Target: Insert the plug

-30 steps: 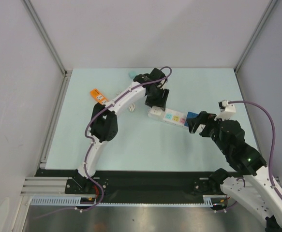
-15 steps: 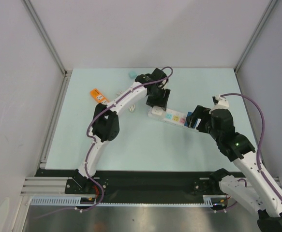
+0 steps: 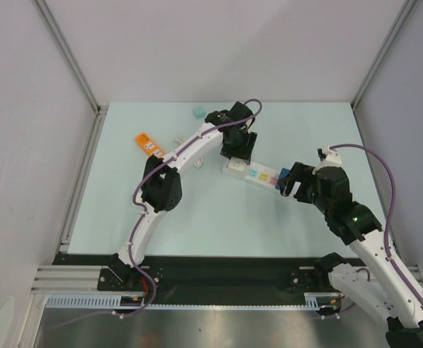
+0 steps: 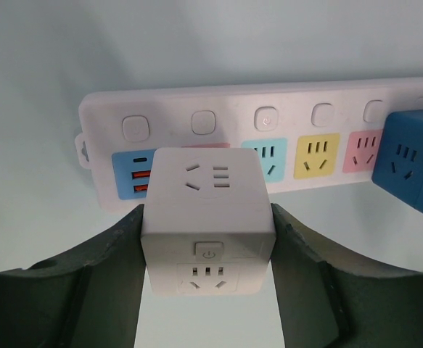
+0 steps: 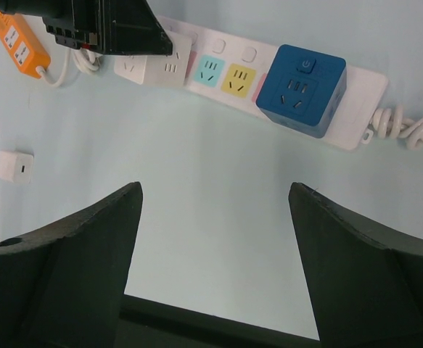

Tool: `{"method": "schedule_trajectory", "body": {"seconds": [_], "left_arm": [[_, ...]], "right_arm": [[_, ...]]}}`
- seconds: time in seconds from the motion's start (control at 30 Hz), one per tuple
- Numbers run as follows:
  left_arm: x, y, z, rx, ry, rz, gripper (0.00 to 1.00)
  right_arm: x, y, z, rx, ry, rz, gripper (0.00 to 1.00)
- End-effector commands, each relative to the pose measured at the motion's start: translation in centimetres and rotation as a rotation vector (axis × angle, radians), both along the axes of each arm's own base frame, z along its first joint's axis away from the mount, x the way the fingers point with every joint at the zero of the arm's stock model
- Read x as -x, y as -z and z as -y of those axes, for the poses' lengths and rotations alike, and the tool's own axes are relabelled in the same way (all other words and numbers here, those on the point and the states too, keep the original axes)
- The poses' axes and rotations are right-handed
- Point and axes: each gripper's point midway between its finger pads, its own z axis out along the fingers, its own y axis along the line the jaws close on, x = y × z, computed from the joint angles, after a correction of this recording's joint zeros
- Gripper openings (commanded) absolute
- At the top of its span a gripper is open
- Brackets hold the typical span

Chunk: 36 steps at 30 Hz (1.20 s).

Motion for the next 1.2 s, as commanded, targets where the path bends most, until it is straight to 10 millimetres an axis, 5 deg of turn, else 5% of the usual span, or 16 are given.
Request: {"method": "schedule_trajectory", "body": {"seconds": [0.0,0.5,0.73,0.93,1.07,1.17], "left_arm": [[-1.0,2.0,-0.2,-0.059,0.011,0.034,0.0],[-2.4,1.2,0.3,-0.046,0.031,0.098,0.0],[-1.7,2.6,0.2,-0.048,0.025,0.053,0.0],[-1.1,3.0,0.2,-0.046,0.026,0.023,0.0],[-1.0,3.0,0.2,-0.041,0.027,0.017,0.0],[-1.1,3.0,0.3,-0.033,0.021,0.018,0.01]], "right_arm": [[-0.2,-1.0,-0.3,-0.031,-0.004,0.034,0.86],[-0.3,0.9,-0.8,-0.017,-0.034,-0.006,0.84],[-5.0,2.3,2.4,0.049,0.181,-0.116,0.82],[-8.4,2.8,3.7,0.046,0.228,-0.136,0.66],[-9.2,4.1,3.8,0.073,0.235,-0.17,0.49],[-9.7,5.5,4.0,0.1,0.237,-0.186,0.47]]}}
